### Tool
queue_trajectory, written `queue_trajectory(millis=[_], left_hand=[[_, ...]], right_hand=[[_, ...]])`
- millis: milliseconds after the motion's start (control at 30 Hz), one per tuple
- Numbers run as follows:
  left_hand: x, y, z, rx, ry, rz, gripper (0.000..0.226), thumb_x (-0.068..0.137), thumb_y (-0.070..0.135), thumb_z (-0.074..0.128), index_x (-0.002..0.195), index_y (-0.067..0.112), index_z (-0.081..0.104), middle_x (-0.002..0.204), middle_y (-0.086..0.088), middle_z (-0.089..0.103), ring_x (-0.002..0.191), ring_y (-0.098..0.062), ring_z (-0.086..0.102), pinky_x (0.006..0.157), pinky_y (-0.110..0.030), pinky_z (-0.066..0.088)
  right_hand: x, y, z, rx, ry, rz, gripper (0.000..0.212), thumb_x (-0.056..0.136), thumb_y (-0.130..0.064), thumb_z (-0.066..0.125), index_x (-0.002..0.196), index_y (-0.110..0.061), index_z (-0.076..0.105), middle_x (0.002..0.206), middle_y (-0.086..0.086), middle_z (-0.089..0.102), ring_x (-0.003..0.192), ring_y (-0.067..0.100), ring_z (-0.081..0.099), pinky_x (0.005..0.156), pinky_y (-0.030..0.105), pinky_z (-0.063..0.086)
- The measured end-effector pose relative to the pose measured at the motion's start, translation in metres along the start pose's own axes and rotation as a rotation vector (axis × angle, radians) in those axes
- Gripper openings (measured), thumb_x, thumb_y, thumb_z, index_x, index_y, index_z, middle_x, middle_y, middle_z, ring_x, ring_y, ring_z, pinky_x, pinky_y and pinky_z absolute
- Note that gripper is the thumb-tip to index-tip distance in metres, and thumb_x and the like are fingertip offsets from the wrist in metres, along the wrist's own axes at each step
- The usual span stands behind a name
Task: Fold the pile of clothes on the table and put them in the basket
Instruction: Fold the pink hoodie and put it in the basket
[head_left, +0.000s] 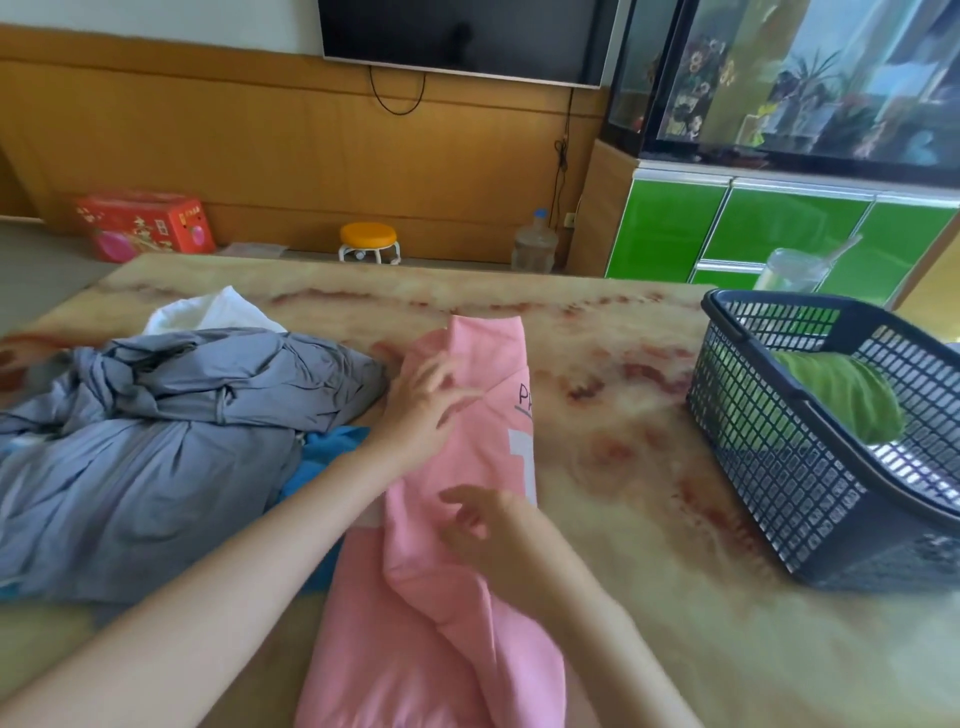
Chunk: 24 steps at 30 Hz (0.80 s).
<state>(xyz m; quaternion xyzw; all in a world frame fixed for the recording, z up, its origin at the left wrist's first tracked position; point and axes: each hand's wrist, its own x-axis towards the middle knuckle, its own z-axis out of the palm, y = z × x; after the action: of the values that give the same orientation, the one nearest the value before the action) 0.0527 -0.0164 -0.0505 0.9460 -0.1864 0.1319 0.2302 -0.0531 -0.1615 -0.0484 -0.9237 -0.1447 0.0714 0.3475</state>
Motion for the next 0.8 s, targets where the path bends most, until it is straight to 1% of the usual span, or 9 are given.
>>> queue_trajectory(millis=[100,233,333,433,467,533,600,700,800], left_hand=[[-0.048,0.017,-0.016,-0.216,-0.210,-0.073,0.029,0.095,0.016,0.050,0.110,0.032,0.067,0.117,0.021,0.058,0.116,-0.005,0.026,0.110,-0.029,0.015],[-0.104,0.032,-0.019,-0.375,-0.292,-0.074,0.021,0.095,0.030,0.051,0.107,0.040,0.065,0.090,0.025,0.067,0.112,-0.003,0.044,0.112,-0.027,0.020],[-0.133,0.044,-0.023,-0.483,-0.373,-0.126,0.029,0.089,0.036,0.060,0.118,0.035,0.059,0.109,0.015,0.059,0.108,0.001,0.049,0.094,-0.013,0.033],[-0.151,0.050,-0.029,-0.353,-0.427,-0.127,0.054,0.078,0.036,0.073,0.128,0.031,0.052,0.119,0.011,0.048,0.111,0.000,0.044,0.094,-0.015,0.032],[-0.156,0.051,-0.032,-0.336,-0.423,-0.121,0.050,0.077,0.031,0.074,0.123,0.029,0.056,0.114,0.011,0.049,0.108,-0.002,0.046,0.092,-0.017,0.035],[-0.166,0.057,-0.039,-0.332,-0.348,-0.068,0.025,0.076,0.017,0.073,0.091,0.031,0.060,0.095,0.013,0.050,0.089,-0.003,0.051,0.081,-0.023,0.041],[-0.182,0.061,-0.042,-0.287,-0.210,0.010,0.028,0.073,0.014,0.072,0.071,0.034,0.053,0.087,0.015,0.049,0.081,0.001,0.049,0.071,-0.032,0.046],[-0.211,0.060,-0.040,-0.170,-0.062,0.150,0.034,0.072,0.005,0.069,0.077,0.037,0.057,0.092,0.025,0.057,0.093,0.005,0.050,0.081,-0.028,0.044],[-0.238,0.053,-0.030,-0.148,-0.037,0.207,0.043,0.064,-0.004,0.071,0.078,0.036,0.061,0.085,0.024,0.062,0.088,0.007,0.051,0.092,-0.021,0.037]], right_hand=[[-0.020,0.024,-0.028,0.139,0.125,0.093,0.031,0.088,-0.026,0.062,0.118,-0.021,0.064,0.090,-0.016,0.061,0.081,0.002,0.057,0.070,0.008,0.040],[-0.059,0.044,-0.027,0.272,0.051,0.257,0.041,0.079,-0.046,0.069,0.111,-0.023,0.057,0.108,-0.009,0.062,0.094,0.006,0.059,0.070,0.012,0.046],[-0.084,0.045,-0.013,0.351,-0.058,0.289,0.048,0.071,-0.044,0.078,0.109,-0.018,0.063,0.103,-0.005,0.066,0.093,0.010,0.062,0.072,0.017,0.050],[-0.096,0.038,-0.005,0.360,0.043,0.248,0.034,0.062,-0.040,0.082,0.088,-0.027,0.066,0.100,-0.002,0.065,0.096,0.016,0.058,0.067,0.022,0.045],[-0.103,0.030,-0.005,0.358,0.092,0.218,0.024,0.064,-0.036,0.081,0.079,-0.029,0.065,0.094,-0.007,0.065,0.091,0.013,0.058,0.066,0.021,0.042],[-0.122,0.013,-0.001,0.257,0.149,0.114,0.020,0.072,-0.027,0.076,0.070,-0.033,0.057,0.075,-0.019,0.063,0.071,-0.002,0.056,0.062,0.019,0.042],[-0.149,-0.005,0.009,0.049,0.199,-0.048,0.017,0.079,-0.029,0.066,0.074,-0.034,0.051,0.074,-0.026,0.058,0.069,0.000,0.055,0.062,0.019,0.044],[-0.179,-0.009,0.033,-0.218,0.300,-0.330,0.009,0.081,-0.035,0.053,0.084,-0.030,0.046,0.080,-0.016,0.054,0.070,0.002,0.051,0.053,0.024,0.044],[-0.187,-0.001,0.057,-0.355,0.318,-0.370,0.010,0.078,-0.032,0.055,0.083,-0.028,0.047,0.083,-0.014,0.047,0.073,0.004,0.051,0.045,0.017,0.035]])
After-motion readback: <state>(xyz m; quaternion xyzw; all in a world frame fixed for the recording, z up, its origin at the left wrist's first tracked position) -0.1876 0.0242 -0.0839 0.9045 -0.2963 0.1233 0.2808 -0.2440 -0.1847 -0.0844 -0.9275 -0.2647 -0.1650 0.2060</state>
